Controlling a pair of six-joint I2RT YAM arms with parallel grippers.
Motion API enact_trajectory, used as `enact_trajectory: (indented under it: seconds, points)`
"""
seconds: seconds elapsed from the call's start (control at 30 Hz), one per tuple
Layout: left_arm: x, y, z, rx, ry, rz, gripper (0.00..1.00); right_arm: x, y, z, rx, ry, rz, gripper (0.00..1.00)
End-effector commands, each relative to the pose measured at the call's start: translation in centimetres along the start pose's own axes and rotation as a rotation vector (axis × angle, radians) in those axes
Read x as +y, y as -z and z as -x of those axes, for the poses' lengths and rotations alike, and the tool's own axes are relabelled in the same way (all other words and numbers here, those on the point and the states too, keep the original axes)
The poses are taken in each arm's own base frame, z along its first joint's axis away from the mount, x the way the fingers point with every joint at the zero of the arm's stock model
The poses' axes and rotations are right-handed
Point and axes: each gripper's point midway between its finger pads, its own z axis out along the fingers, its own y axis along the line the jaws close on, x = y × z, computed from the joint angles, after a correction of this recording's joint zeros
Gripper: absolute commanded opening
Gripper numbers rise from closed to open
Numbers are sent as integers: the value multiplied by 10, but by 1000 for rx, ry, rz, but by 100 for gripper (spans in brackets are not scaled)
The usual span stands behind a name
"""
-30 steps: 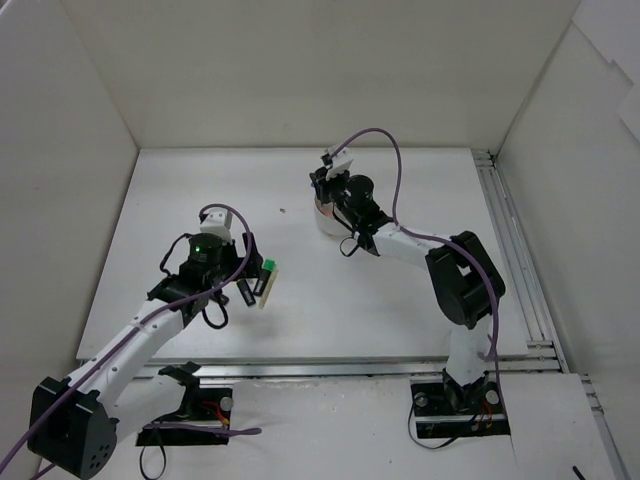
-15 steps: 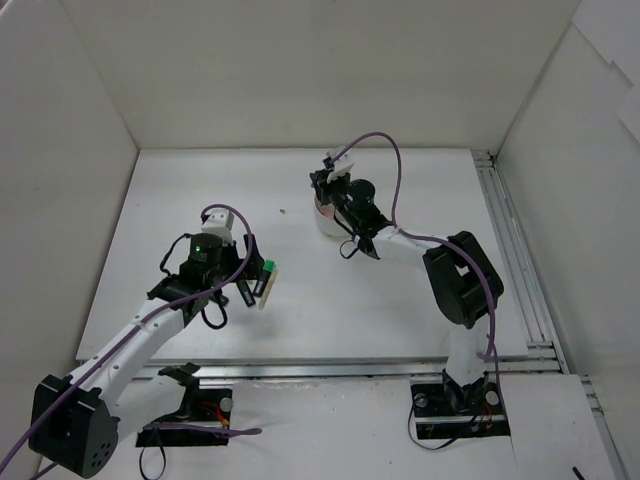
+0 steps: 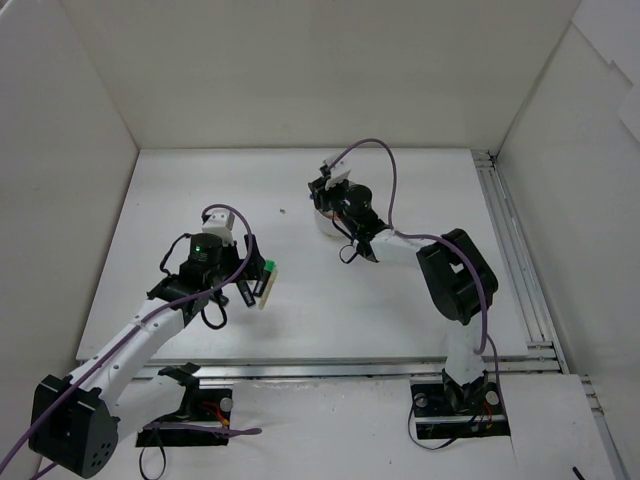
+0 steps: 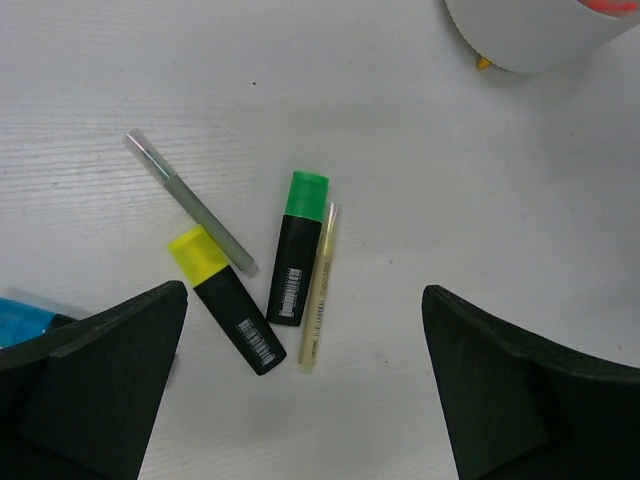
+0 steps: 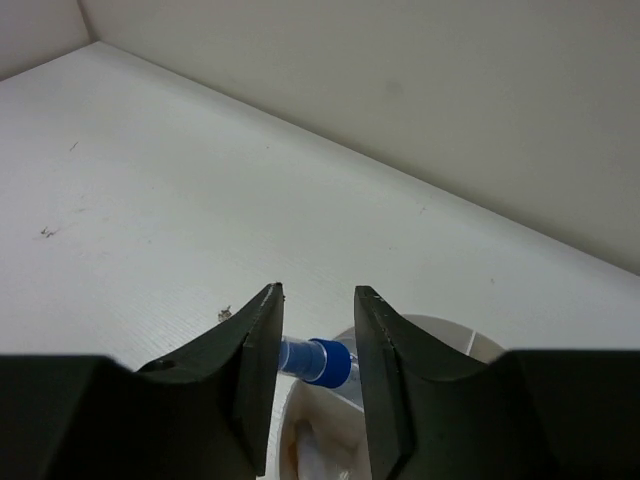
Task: Sort the stationery into containers
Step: Place the pen in the storage box, then pick up the pen from the center of the board.
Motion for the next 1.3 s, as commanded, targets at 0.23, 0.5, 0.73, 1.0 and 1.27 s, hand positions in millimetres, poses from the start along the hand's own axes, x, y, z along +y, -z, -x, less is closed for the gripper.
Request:
enact_trajectory:
  seconds: [0.23,0.5,0.73,1.0,1.27]
  points:
    - [-9,7,21,-63,0,-39,100,2,16,87,-210,-10,16,45]
    - [-6,10,11,-7,28,-16,100,25,66,144,-294,28,-25,79]
    - [-1,8,-8,76,88,23,100,35,112,124,-129,-158,-31,98]
    - [-46,4,-32,135,-46,-176,100,19,168,79,125,-259,-165,98]
    - [-61,-21,-66,248,-106,-163,100,3,203,53,248,-297,-273,98]
